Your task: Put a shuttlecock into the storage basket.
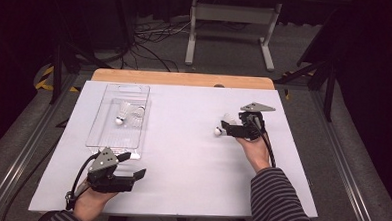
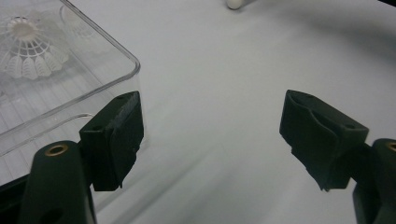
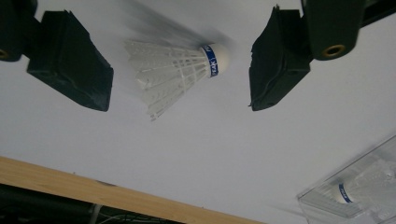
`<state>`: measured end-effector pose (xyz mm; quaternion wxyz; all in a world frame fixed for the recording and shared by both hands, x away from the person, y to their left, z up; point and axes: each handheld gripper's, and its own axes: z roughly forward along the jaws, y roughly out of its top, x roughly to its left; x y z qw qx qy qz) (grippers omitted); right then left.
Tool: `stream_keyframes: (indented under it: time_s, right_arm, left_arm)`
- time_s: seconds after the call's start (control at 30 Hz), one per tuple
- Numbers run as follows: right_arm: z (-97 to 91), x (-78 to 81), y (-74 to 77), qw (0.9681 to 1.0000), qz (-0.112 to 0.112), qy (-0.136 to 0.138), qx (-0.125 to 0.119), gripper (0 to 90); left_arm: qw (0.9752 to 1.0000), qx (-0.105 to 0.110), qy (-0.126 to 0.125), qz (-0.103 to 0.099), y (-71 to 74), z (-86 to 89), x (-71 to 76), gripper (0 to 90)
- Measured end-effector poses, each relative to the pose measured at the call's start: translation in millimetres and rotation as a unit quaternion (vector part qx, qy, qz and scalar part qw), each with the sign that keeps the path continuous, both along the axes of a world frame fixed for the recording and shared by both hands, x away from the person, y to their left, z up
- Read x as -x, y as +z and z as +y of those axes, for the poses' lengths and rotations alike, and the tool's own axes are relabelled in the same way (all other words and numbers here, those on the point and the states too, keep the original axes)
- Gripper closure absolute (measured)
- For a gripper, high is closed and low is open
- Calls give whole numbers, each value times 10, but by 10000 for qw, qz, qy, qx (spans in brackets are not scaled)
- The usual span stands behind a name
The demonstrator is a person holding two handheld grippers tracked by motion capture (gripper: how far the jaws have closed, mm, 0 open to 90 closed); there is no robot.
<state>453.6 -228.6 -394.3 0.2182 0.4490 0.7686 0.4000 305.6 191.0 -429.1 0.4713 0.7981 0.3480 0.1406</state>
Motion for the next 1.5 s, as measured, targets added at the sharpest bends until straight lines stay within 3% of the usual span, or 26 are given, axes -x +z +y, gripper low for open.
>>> stream_keyframes:
  time_s: [0.33,0.47,1.0,1.5]
  right_arm:
    - [-11,-174,38,9988,464,-63,159,293]
    - [-3,-251,43,9963,790,-63,324,324]
    - [36,-502,123,9902,1290,-11,544,494]
    - [52,-568,35,9828,1740,104,604,639]
  left_arm:
    - [10000,11,-15,25,0,0,0,228]
    - [10000,7,-25,20,0,0,-2,228]
    - [10000,-1,-48,52,-6,-5,-7,228]
    - [10000,-5,-40,68,-12,-10,-12,228]
